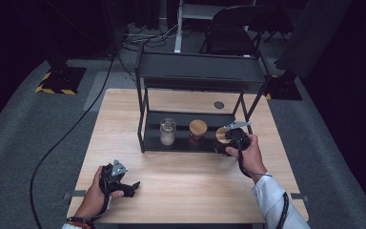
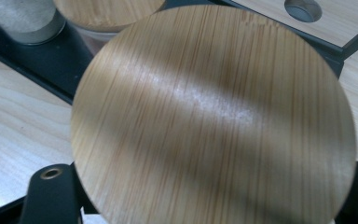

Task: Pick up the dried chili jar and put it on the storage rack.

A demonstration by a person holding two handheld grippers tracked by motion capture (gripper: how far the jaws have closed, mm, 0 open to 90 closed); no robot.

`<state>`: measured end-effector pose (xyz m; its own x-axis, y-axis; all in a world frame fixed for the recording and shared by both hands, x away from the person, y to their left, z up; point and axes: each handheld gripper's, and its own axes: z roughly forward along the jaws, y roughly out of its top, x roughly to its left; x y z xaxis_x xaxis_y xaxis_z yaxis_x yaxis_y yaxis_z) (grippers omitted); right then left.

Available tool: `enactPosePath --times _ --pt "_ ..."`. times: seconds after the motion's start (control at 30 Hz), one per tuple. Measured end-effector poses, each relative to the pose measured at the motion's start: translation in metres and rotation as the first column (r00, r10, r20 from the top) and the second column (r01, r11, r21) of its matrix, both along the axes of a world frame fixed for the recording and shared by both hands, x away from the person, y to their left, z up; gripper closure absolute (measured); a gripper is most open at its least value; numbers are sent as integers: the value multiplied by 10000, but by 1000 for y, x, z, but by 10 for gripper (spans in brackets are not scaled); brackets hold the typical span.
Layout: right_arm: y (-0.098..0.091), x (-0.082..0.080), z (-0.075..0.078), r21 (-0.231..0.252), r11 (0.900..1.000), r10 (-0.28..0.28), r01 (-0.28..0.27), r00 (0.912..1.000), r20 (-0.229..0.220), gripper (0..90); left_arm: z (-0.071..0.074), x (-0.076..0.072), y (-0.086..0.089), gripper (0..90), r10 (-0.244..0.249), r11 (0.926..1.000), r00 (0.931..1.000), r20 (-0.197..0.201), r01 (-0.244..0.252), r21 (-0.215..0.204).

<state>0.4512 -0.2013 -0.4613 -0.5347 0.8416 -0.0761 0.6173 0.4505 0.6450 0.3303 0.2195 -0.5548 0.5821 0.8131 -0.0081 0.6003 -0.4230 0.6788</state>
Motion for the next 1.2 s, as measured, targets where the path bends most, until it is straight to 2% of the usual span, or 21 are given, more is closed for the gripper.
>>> enactPosePath --times 0.43,1.2 --pt "5 12 -1 -14 9998 -185 185 9996 -219 248 0 0 0 0 -3 10000 10000 -1 3 0" --pt "7 37 -11 -163 9973 -715 711 9972 -220 248 0 0 0 0 -2 10000 10000 -3 2 1"
